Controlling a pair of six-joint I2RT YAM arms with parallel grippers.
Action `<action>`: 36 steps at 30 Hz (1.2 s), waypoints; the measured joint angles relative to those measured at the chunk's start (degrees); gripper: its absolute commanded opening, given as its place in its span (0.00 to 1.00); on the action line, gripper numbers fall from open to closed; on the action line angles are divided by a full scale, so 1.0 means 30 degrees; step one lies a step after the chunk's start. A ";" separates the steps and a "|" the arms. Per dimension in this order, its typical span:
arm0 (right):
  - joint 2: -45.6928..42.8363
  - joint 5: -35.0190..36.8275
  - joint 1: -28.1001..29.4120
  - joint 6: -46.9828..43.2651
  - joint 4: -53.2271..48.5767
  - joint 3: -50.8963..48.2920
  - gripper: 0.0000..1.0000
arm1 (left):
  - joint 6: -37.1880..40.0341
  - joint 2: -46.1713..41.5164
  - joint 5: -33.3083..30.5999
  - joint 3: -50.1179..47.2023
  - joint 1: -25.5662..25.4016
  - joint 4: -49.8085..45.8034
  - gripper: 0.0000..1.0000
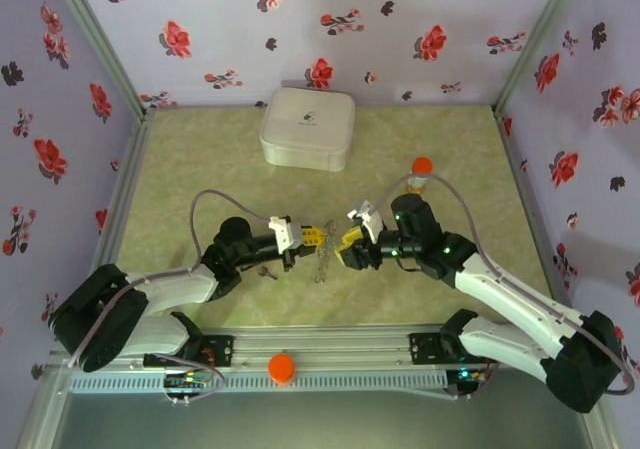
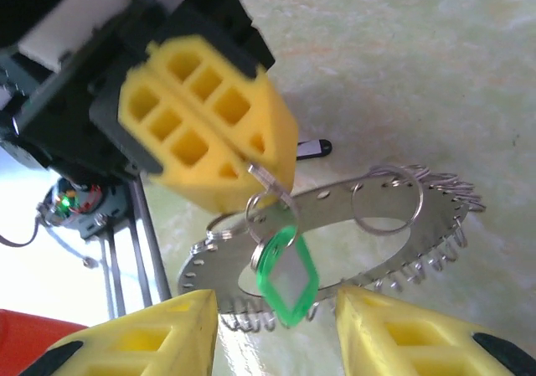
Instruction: Put the keys on the keyring
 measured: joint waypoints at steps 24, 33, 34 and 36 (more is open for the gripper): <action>0.0517 0.3679 0.1632 -0.2951 0.4670 -0.1647 0.22 | -0.1013 0.0576 -0.0408 0.0000 -0.0022 0.0925 0.00; 0.0495 0.4153 0.1632 -0.3118 0.4772 -0.1792 0.00 | -0.1290 0.0612 -0.0729 0.0000 -0.0022 0.1275 0.00; 0.0495 0.4233 0.1632 -0.3169 0.4714 -0.1792 0.00 | -0.1290 0.0612 -0.0772 0.0000 -0.0022 0.1282 0.00; 0.0495 0.4386 0.1632 -0.3308 0.4641 -0.1792 0.00 | -0.1290 0.0612 -0.0801 0.0000 -0.0022 0.1275 0.00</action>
